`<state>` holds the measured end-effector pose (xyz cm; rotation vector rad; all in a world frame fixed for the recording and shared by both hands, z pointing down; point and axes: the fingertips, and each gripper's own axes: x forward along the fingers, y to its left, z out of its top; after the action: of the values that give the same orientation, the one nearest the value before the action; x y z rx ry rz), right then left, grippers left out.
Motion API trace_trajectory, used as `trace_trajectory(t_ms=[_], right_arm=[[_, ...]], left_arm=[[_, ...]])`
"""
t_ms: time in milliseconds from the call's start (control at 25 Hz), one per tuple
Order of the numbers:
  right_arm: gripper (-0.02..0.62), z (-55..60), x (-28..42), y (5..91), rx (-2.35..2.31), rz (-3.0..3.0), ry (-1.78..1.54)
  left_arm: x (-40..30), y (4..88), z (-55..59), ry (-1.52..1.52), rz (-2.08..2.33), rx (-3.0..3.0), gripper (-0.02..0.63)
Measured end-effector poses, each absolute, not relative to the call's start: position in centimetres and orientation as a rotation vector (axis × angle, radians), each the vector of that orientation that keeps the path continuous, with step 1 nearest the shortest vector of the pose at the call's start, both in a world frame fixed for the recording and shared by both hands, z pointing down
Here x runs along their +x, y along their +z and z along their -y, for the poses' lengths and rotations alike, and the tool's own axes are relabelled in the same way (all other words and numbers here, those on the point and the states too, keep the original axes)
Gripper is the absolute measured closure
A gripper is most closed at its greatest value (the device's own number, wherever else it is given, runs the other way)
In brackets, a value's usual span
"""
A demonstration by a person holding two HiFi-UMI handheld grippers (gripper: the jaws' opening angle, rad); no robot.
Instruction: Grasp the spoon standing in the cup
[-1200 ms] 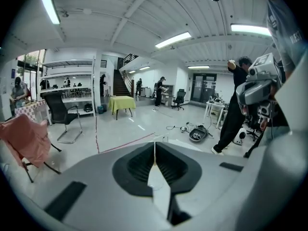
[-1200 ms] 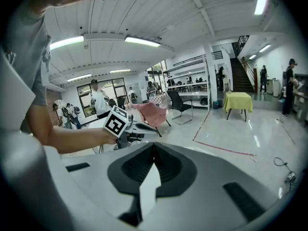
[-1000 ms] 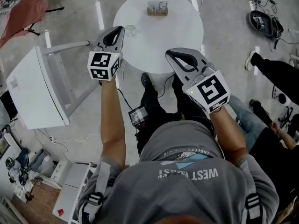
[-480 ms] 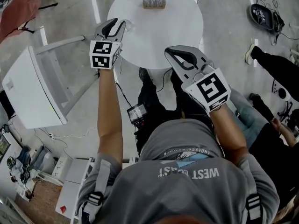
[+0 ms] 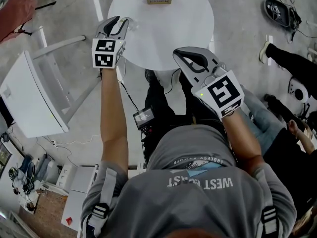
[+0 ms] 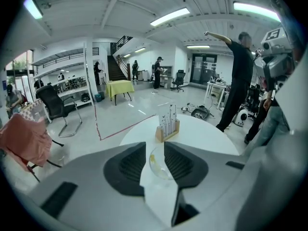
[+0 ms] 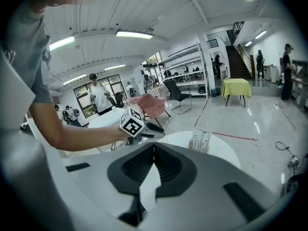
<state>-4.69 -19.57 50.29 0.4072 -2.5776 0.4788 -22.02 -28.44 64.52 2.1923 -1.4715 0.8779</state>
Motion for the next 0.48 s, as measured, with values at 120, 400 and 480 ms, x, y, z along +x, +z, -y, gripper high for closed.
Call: trace_trajectory(t_ms=[120,400,480], right_arm=[[0.592,19.37,-4.41,50.79,0.431,2.551,0.537],[0.592,19.37,-4.25,50.73,0.414,2.561,0.511],[0.592,19.24,-4.24,50.85,0.428,2.551,0.543]], left_arm=[[-22.19,65.01,28.52,0.892,1.469,2.185,0.491],[-22.55,65.29,28.85,0.904,1.5,2.181,0.56],[-22.66,65.32,28.84,0.901,1.504,2.183,0.565]])
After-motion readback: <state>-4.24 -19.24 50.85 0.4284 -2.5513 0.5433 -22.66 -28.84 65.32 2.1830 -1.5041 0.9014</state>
